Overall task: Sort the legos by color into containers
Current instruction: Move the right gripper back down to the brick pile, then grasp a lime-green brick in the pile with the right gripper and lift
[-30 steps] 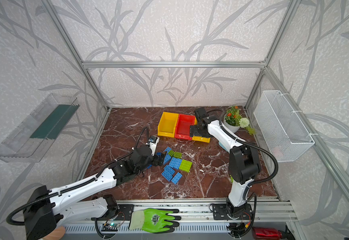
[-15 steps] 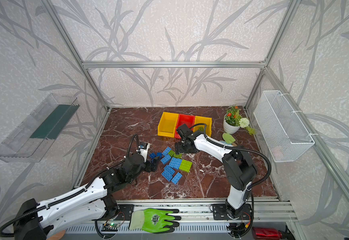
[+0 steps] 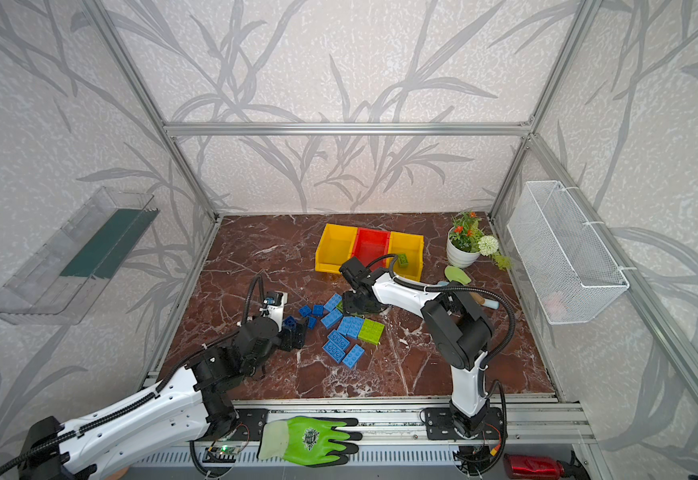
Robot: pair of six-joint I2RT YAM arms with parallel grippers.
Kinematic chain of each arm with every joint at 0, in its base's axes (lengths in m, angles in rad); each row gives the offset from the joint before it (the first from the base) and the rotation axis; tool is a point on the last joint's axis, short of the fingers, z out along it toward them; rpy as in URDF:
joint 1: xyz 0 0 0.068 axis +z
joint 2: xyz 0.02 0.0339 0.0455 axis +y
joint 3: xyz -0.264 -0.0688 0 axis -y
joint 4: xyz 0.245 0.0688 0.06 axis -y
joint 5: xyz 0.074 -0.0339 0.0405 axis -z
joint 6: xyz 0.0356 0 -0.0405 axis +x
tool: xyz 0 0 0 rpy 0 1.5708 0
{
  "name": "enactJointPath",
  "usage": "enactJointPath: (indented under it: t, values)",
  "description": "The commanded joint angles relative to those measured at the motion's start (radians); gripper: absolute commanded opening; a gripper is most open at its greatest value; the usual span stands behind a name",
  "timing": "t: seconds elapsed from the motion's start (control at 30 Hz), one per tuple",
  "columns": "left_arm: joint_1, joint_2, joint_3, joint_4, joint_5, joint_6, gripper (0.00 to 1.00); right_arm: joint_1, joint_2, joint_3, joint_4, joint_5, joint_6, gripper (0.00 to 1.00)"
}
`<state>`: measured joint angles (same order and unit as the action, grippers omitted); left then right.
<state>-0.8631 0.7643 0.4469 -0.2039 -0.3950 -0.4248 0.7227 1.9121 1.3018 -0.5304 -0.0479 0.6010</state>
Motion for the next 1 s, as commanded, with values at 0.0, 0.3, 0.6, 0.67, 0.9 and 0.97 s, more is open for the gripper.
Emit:
enactJointPath:
  t: [0.0, 0.3, 0.6, 0.67, 0.9, 0.97]
  values:
    - [-0.002, -0.013, -0.015, -0.012, -0.034, -0.024, 0.93, 0.004, 0.035, 0.042, -0.029, 0.036, 0.01, 0.68]
    - [-0.002, -0.017, -0.022, -0.014, -0.045, -0.015, 0.93, 0.004, 0.086, 0.095, -0.086, 0.077, 0.011, 0.63]
    - [-0.002, -0.035, -0.032, -0.002, -0.05, -0.006, 0.93, 0.004, 0.052, 0.053, -0.092, 0.095, 0.016, 0.63]
    - [-0.001, -0.036, -0.034, 0.0, -0.052, -0.004, 0.93, 0.004, 0.046, 0.052, -0.098, 0.098, 0.013, 0.63]
    - [-0.002, -0.056, -0.033, -0.015, -0.055, -0.004, 0.93, 0.004, 0.03, 0.059, -0.113, 0.113, 0.008, 0.63]
    - [-0.002, -0.068, -0.034, -0.022, -0.059, -0.004, 0.93, 0.005, 0.028, 0.062, -0.121, 0.121, 0.006, 0.63]
